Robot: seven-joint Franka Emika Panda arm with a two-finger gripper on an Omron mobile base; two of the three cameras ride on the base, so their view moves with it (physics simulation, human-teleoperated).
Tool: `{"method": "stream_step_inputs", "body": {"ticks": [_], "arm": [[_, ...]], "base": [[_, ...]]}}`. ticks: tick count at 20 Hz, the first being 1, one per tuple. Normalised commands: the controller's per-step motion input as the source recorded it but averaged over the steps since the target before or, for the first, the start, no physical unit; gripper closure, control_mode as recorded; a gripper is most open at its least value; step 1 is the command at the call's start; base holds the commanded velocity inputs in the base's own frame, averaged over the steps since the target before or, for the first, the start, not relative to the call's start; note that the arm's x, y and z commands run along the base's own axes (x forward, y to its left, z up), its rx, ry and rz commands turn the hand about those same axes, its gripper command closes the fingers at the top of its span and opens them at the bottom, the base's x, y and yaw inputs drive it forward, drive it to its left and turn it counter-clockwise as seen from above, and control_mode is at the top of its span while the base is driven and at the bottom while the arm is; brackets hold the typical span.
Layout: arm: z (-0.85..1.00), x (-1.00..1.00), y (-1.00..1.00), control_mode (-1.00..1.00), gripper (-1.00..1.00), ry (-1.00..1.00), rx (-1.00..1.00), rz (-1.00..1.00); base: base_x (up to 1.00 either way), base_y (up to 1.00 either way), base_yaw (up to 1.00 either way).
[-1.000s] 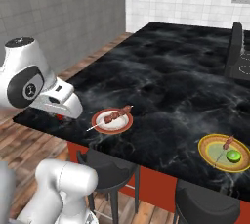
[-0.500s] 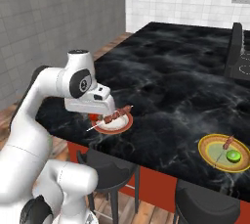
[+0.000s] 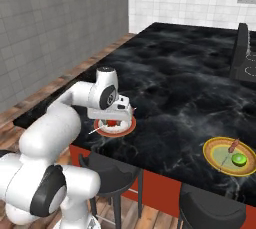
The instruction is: Pick up the kiwi and apple from the fridge and place one fruit on each plate on the dining counter.
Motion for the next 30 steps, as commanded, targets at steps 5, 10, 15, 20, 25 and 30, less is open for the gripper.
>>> {"method": "stream_step_inputs", "body": {"ticks": [5, 10, 15, 20, 25, 30], "arm": [[-0.24, 0.89, 0.0, -1.0, 1.0, 0.02, 0.03, 0.06], [0.0, 0.46, 0.0, -1.0, 1.0, 0.05, 0.0, 0.0], [0.0, 0.28, 0.02, -1.0, 1.0, 0.04, 0.0, 0.0], [-0.19, 0.04, 0.0, -1.0, 1.0, 0.11, 0.0, 0.0], [-0.3, 0.0, 0.0, -1.0, 1.0, 0.14, 0.0, 0.0], [-0.46, 0.0, 0.0, -1.0, 1.0, 0.1, 0.0, 0.0]], "base": [[0.0, 0.0, 0.0], [0.0, 0.0, 0.0], [0.0, 0.0, 0.0], [0.0, 0.0, 0.0], [0.0, 0.0, 0.0], [0.0, 0.0, 0.0]]}}
